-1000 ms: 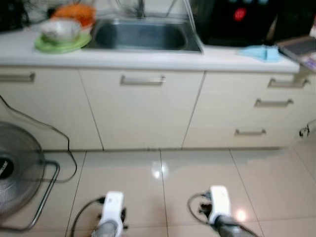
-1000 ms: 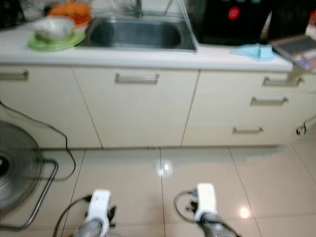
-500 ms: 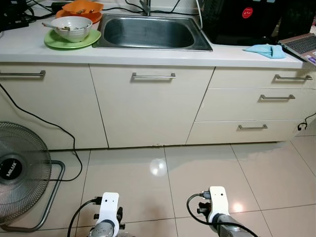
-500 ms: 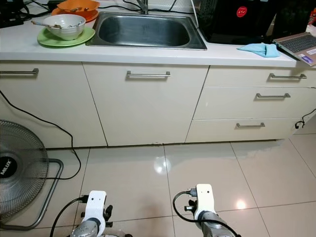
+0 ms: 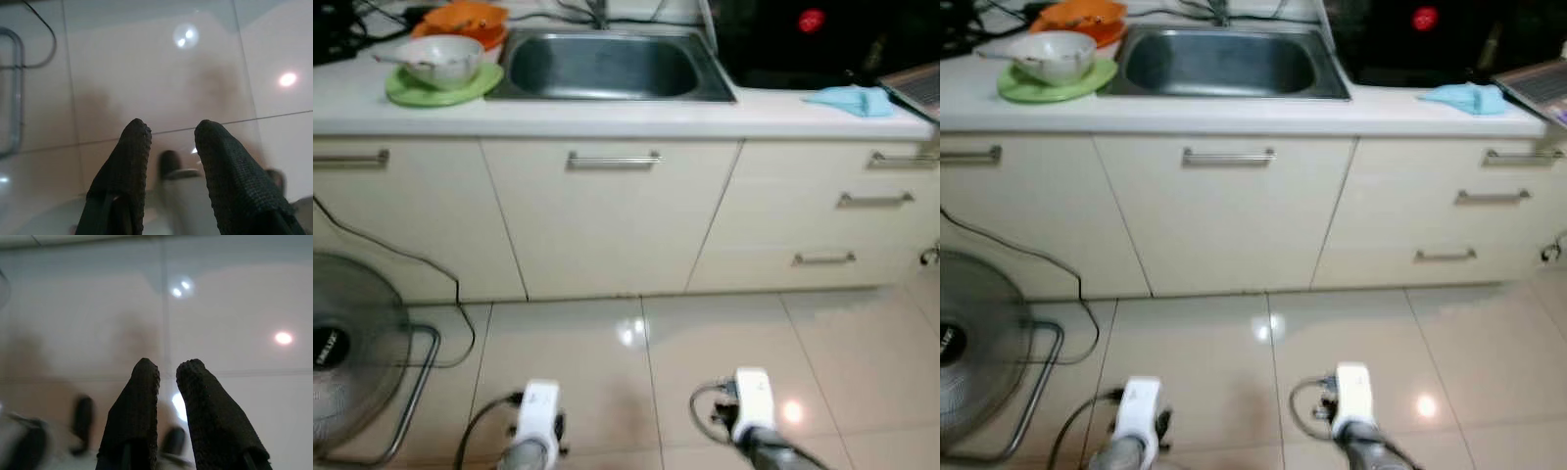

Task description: Kitchen organization

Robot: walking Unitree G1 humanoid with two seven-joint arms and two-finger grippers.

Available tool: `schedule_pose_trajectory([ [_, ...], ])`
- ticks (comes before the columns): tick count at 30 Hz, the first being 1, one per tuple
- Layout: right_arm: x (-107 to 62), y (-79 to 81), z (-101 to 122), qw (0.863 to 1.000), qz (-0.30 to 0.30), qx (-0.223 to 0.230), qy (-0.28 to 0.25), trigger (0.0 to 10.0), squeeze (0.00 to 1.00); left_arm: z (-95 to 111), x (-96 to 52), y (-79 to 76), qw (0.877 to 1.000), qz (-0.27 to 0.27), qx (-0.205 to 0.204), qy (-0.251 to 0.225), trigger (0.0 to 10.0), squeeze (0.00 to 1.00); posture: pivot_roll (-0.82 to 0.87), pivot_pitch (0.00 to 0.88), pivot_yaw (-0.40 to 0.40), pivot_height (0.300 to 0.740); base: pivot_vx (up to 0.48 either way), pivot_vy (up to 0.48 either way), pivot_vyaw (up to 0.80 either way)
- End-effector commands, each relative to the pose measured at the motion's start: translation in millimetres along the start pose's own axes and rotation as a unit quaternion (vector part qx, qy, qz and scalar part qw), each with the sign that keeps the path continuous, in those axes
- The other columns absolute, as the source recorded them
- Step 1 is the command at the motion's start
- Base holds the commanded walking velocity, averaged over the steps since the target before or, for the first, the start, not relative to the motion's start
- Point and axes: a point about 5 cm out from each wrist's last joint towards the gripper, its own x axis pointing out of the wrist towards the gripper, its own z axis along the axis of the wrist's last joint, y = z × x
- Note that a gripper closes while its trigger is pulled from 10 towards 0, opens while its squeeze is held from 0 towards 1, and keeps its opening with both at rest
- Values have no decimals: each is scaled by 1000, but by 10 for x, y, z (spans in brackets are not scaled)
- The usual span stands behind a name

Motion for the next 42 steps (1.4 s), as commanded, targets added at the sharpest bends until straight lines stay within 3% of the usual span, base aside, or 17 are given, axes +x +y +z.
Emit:
schedule_pose_trajectory([
  [1, -65, -175, -128, 1000, -22, -3, 18, 10000, 0, 52, 11, -173, 1000, -20, -2, -7, 10000, 0, 150, 75, -36, 740, 439, 0, 0],
  [27, -58, -170, -107, 1000, -26, 4, 14, 10000, 0, 52, 10, -171, 1000, -22, -4, -7, 10000, 0, 152, 80, -36, 740, 436, 0, 0],
  [29, -58, -180, -92, 999, -30, -11, 10, 10000, 0, 55, 9, -172, 1000, -22, -7, -11, 10000, 0, 153, 81, -36, 740, 124, 0, 0],
  [35, -53, -171, -71, 1000, -24, -12, 7, 10000, 0, 57, 8, -174, 1000, -22, -8, -13, 10000, 0, 151, 82, -35, 740, 0, 0, 679],
  [42, -49, -154, -68, 1000, -21, -5, 6, 10000, 0, 56, 8, -172, 1000, -23, -8, -13, 10000, 0, 151, 82, -35, 740, 0, 0, 0],
])
